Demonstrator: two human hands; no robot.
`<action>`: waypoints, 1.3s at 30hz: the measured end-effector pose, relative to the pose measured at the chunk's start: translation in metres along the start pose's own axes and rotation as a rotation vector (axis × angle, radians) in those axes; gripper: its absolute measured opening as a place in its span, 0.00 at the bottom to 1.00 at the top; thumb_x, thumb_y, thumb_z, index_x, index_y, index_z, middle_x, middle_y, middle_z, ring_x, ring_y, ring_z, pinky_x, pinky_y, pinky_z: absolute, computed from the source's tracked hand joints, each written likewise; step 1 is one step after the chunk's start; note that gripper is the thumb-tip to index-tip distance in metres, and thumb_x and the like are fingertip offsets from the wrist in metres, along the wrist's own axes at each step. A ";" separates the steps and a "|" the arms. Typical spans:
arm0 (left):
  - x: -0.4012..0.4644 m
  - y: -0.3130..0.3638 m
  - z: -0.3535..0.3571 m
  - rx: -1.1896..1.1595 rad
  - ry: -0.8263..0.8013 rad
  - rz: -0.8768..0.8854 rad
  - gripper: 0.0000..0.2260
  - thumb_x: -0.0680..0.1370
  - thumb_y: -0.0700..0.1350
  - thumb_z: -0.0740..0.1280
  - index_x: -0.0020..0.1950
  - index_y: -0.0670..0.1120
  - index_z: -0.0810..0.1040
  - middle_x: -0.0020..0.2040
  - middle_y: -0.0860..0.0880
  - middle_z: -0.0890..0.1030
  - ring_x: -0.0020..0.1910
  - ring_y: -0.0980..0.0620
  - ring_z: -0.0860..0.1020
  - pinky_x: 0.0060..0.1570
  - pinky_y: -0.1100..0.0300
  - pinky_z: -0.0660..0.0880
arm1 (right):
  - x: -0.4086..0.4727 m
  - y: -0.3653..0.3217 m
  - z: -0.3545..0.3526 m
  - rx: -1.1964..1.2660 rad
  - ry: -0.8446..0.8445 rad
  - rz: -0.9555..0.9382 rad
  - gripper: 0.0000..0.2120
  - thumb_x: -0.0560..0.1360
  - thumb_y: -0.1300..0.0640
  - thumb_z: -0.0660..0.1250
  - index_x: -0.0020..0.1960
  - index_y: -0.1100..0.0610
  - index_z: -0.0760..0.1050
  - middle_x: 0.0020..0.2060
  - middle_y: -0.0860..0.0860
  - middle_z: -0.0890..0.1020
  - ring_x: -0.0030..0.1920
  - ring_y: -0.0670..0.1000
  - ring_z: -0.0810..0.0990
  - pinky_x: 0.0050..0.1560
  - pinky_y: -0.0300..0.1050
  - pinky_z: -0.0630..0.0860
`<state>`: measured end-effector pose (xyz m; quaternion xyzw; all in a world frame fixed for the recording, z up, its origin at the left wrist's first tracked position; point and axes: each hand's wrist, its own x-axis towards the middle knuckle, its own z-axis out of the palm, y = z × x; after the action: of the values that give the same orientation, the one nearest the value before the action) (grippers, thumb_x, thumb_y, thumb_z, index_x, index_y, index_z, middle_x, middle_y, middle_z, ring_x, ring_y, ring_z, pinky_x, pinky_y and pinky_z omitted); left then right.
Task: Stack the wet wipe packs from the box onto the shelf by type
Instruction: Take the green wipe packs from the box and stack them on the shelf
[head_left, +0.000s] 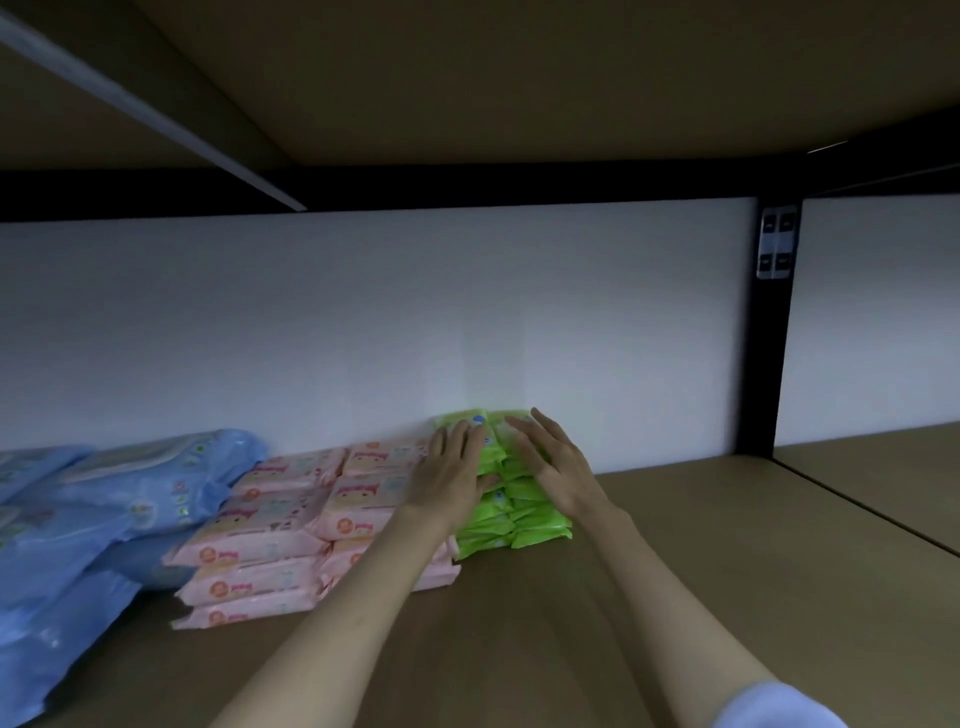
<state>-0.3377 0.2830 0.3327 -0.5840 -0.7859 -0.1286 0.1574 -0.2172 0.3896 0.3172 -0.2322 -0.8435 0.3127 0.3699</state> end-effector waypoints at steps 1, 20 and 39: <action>-0.004 -0.001 -0.002 -0.006 -0.007 -0.007 0.34 0.77 0.59 0.58 0.76 0.47 0.47 0.77 0.47 0.48 0.75 0.46 0.49 0.72 0.50 0.57 | -0.006 0.000 -0.003 0.023 0.008 -0.004 0.20 0.78 0.42 0.56 0.70 0.38 0.63 0.76 0.45 0.55 0.73 0.48 0.62 0.68 0.44 0.61; -0.018 0.006 -0.003 0.038 0.008 -0.098 0.42 0.72 0.54 0.69 0.76 0.48 0.45 0.77 0.47 0.48 0.76 0.46 0.51 0.72 0.50 0.56 | -0.032 0.028 -0.001 0.098 -0.025 0.052 0.51 0.64 0.54 0.78 0.71 0.36 0.45 0.66 0.47 0.72 0.67 0.50 0.71 0.67 0.45 0.68; -0.053 -0.009 -0.009 0.150 0.217 -0.121 0.39 0.73 0.72 0.43 0.74 0.47 0.61 0.75 0.45 0.61 0.73 0.44 0.63 0.68 0.40 0.60 | -0.032 0.016 -0.005 0.492 -0.042 0.252 0.50 0.61 0.38 0.75 0.71 0.30 0.44 0.72 0.55 0.64 0.72 0.50 0.64 0.71 0.53 0.64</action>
<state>-0.3308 0.2304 0.3200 -0.5049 -0.8054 -0.1409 0.2766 -0.1909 0.3823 0.2928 -0.2321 -0.7142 0.5562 0.3560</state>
